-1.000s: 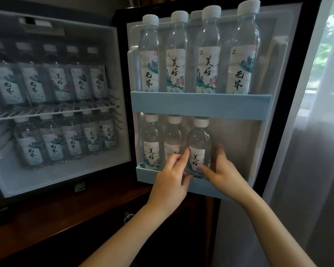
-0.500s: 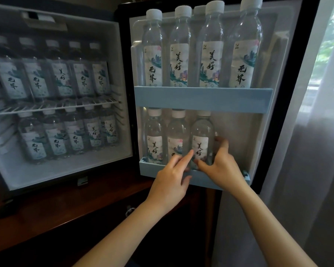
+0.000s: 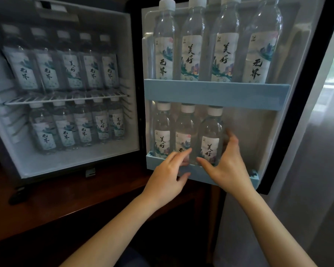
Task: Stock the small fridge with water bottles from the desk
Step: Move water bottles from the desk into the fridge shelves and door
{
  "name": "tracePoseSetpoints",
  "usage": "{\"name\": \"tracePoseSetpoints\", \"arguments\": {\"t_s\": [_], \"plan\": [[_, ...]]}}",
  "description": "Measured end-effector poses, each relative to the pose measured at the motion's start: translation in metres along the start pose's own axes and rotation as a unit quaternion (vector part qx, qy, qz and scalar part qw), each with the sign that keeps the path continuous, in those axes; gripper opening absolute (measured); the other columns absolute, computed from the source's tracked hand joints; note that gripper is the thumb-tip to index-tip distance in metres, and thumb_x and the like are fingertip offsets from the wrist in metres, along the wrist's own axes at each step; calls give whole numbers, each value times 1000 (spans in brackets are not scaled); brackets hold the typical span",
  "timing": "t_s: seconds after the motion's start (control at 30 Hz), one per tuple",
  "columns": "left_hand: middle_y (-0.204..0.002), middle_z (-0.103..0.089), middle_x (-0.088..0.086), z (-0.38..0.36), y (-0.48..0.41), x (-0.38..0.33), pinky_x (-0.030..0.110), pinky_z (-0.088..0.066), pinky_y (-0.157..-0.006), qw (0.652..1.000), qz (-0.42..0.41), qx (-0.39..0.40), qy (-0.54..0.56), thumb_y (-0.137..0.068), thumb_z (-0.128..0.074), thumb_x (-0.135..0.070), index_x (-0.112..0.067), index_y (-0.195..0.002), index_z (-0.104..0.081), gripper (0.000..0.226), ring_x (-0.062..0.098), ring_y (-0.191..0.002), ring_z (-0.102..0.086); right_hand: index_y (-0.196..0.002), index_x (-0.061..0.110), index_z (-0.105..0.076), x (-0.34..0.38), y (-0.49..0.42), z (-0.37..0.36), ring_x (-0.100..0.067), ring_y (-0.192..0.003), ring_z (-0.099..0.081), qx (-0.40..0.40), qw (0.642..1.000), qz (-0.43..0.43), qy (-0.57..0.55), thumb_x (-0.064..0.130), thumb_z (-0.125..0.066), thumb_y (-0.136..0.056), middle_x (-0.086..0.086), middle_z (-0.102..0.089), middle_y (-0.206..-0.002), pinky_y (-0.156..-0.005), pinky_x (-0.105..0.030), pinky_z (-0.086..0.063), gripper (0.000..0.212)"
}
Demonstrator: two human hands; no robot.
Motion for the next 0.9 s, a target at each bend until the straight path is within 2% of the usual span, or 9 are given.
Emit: {"name": "tracePoseSetpoints", "arguments": {"t_s": [0.07,0.13,0.17,0.23,0.3,0.4,0.57,0.73,0.9], "plan": [[-110,-47,-15,8,4,4,27,-51,-92,1000,4,-22,4,-86,-63,-10,-20,-137,-43,55,0,-107,-54,-138,-1,-28,0,4,-3,-30,-115,-47,-100,994,34,-10,30,-76,-75,-19,-44,-126,-95,-30,-39,85],[-107,-49,-15,17,9,10,26,-53,-88,999,3,-41,6,-85,-63,-8,-20,-133,-48,51,0,-102,-56,-125,3,-40,1,11,-7,-27,-99,-48,-208,972,113,12,30,-67,-80,-21,-51,-106,-88,-25,-35,59],[-106,-50,-15,22,12,14,24,-53,-86,999,3,-49,4,-85,-64,-8,-20,-131,-50,50,0,-100,-57,-117,5,-44,3,13,-10,-25,-92,-46,-241,958,156,22,28,-61,-82,-21,-53,-99,-85,-23,-32,44],[-104,-50,-17,34,19,22,18,-53,-81,998,9,-62,1,-85,-64,-6,-20,-129,-52,47,-1,-97,-57,-105,7,-49,13,17,-21,-23,-85,-44,-255,942,217,22,20,-56,-84,-20,-56,-88,-80,-21,-30,25],[-103,-49,-21,47,28,32,11,-50,-74,997,27,-77,5,-85,-63,-3,-19,-127,-54,46,0,-95,-58,-96,5,-56,33,18,-37,-21,-83,-43,-228,942,247,8,16,-54,-84,-16,-56,-84,-76,-22,-33,16],[-102,-47,-22,71,47,50,7,-47,-69,993,63,-104,-11,-84,-63,-2,-16,-124,-56,43,2,-89,-60,-84,1,-64,68,20,-68,-20,-80,-45,-158,945,286,-13,13,-52,-86,-13,-56,-79,-69,-25,-38,17],[-101,-51,-20,125,94,88,6,-46,-68,975,134,-167,-59,-82,-65,1,-15,-115,-62,36,-5,-85,-59,-85,1,-64,130,28,-137,-26,-72,-51,-37,935,346,-73,10,-52,-87,-11,-57,-77,-64,-35,-44,16],[-100,-54,-19,187,160,123,9,-47,-72,938,228,-236,-112,-82,-63,2,-15,-108,-65,31,2,-83,-61,-86,6,-63,192,51,-212,-24,-74,-56,87,904,397,-134,15,-50,-86,-7,-59,-78,-65,-34,-48,16],[-98,-56,-18,244,224,145,8,-46,-66,890,323,-281,-160,-84,-63,-2,-19,-106,-65,28,6,-80,-62,-89,13,-62,250,80,-283,-21,-79,-59,216,877,392,-171,22,-46,-85,-2,-60,-82,-68,-30,-49,19]]}}
Point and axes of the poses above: each hand's wrist, its own y-axis away from the middle knuckle, its own z-axis out of the back of the hand, x = y × z, the point moved 1 cm from there along -y, towards the middle knuckle
